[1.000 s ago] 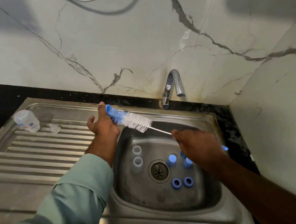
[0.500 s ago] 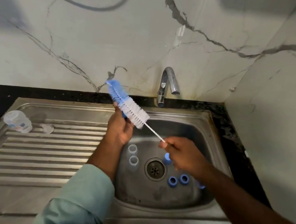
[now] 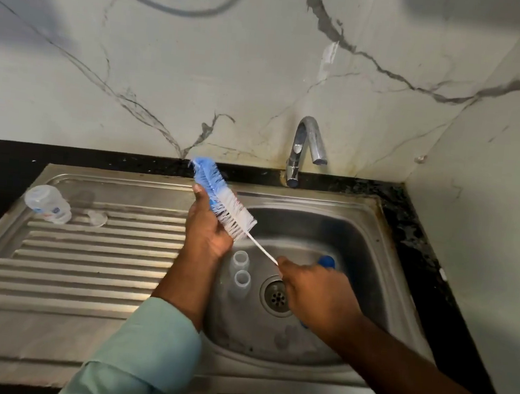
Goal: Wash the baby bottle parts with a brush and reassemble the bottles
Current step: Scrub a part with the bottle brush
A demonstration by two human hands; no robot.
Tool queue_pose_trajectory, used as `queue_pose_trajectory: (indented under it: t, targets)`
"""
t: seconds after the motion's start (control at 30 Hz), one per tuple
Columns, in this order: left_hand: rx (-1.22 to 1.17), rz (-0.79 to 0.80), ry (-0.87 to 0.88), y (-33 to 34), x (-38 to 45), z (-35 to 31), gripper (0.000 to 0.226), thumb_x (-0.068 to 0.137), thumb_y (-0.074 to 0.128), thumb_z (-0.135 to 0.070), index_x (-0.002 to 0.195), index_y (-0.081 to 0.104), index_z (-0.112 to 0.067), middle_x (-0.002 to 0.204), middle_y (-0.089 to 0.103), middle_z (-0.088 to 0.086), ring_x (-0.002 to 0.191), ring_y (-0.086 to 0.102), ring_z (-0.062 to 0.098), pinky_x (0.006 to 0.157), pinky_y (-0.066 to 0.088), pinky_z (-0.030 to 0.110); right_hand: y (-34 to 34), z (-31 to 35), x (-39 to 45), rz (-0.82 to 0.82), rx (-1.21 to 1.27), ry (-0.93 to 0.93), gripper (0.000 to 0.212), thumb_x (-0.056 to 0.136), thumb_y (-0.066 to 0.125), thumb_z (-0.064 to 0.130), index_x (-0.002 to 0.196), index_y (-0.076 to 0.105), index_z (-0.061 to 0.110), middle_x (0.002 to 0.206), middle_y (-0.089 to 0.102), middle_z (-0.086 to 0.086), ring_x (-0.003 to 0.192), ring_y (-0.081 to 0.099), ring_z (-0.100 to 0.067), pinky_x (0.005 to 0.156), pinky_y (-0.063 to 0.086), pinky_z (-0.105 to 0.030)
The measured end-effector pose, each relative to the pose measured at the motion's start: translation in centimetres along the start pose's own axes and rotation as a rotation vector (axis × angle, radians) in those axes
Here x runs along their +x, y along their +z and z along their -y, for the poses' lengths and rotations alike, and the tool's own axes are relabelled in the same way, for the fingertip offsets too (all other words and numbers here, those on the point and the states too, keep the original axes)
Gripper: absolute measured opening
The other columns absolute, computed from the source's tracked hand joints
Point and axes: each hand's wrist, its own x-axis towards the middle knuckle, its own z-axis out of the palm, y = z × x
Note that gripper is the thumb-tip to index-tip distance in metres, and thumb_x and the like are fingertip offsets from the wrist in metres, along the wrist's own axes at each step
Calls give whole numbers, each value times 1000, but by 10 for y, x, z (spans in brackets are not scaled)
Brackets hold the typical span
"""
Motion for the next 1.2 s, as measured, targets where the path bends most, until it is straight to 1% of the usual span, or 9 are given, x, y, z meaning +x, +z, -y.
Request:
queue_pose_trajectory:
  t: [0.13,0.27,0.4,0.6,0.7,0.77,0.93,1.07,1.2]
  targets:
    - [160,49,43,6,-18,21,54,90,56,-45,132,55,-12,121,67,18,99,69,27,79,60,42,-6,1,24,-2,-4,103,35,99,40,28,134,39,26,91,62,-3,72,53,-21,62,40,-28]
    - [-6,-65,8,4,-9,3,57,94,47,-57,128,59,-13,104,72,13,90,70,23,61,60,35,-1,-5,7,25,-65,-55,37,96,39,23,133,39,25,92,65,-2,78,62,-24,63,36,-27]
    - [191,-28,-44,11,-26,24,67,94,32,-66,122,59,-12,90,73,11,76,74,21,64,60,34,-7,-4,21,6,-32,49,33,98,40,25,131,41,26,90,62,0,77,59,-21,65,46,-29]
    - [-101,-107,-37,13,-13,8,66,93,38,-66,129,59,-14,121,67,13,81,70,22,53,58,32,-2,-1,-2,-8,-8,20,34,96,38,23,129,43,28,91,66,-1,81,64,-25,61,36,-28]
    - [-74,-54,35,12,-14,14,53,100,36,-55,135,53,-19,125,66,10,97,68,25,61,59,33,-1,6,7,-38,35,59,34,98,34,27,131,42,30,92,66,-1,82,64,-25,62,41,-29]
    - [-5,-48,41,14,-17,19,48,99,40,-51,132,55,-19,122,68,10,103,68,26,71,60,36,-2,-1,20,-43,53,148,33,100,32,30,130,44,30,92,65,-3,83,63,-26,66,48,-32]
    - [-65,-87,26,14,-15,8,47,94,51,-51,120,61,-14,116,70,12,87,71,21,61,57,36,1,5,-2,-24,104,65,34,98,35,27,131,42,32,89,66,0,80,64,-25,65,45,-30]
    - [119,-58,49,19,-26,32,44,92,63,-37,121,55,-4,113,69,17,76,71,18,67,61,31,-2,-1,23,-40,154,213,28,99,34,30,119,54,26,95,66,-2,86,63,-23,75,53,-34]
    - [4,-124,186,9,-15,21,48,92,64,-30,127,50,0,108,71,13,84,72,19,63,59,29,-6,6,5,-53,242,91,24,98,36,33,107,58,28,87,66,2,79,62,-20,68,49,-30]
